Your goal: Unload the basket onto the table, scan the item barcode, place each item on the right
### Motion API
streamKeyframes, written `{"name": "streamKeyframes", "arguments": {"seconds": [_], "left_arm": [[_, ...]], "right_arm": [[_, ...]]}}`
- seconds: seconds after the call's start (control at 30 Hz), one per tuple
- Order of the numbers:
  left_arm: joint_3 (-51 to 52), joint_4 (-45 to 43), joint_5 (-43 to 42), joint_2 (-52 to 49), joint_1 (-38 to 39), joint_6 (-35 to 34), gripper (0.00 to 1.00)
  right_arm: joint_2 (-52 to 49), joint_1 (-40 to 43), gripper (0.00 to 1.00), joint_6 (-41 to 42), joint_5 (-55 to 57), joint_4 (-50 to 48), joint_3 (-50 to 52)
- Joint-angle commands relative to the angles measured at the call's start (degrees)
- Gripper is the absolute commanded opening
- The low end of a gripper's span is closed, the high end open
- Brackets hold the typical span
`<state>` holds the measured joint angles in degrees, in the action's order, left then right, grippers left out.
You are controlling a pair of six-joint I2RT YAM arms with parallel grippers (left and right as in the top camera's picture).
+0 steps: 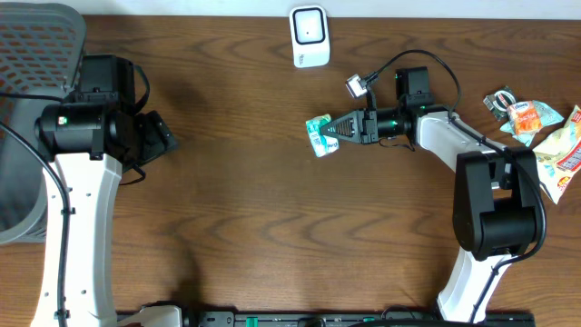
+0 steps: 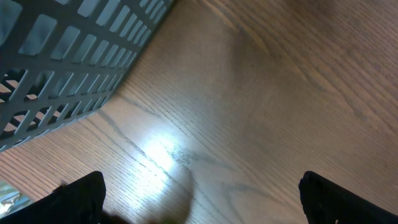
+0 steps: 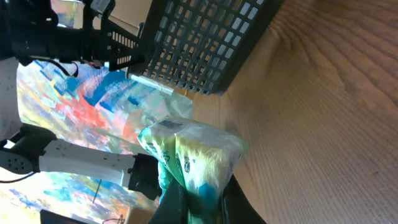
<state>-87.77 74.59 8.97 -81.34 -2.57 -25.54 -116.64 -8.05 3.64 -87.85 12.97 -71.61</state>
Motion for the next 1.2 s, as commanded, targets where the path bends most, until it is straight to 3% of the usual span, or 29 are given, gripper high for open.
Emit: {"name": "streamKeyframes", "arguments": {"seconds": [0.0, 1.17], "left_arm": [[-0.2, 0.2, 0.5, -0.2, -0.3, -0.5, 0.98], [-0.2, 0.2, 0.5, -0.2, -0.3, -0.5, 0.98]], "right_arm": [[-0.5, -0.2, 0.01, 0.4, -1.7, -0.1, 0.1], [-0.5, -2.2, 0.01, -1.0, -1.7, 1.0, 0.2]]}}
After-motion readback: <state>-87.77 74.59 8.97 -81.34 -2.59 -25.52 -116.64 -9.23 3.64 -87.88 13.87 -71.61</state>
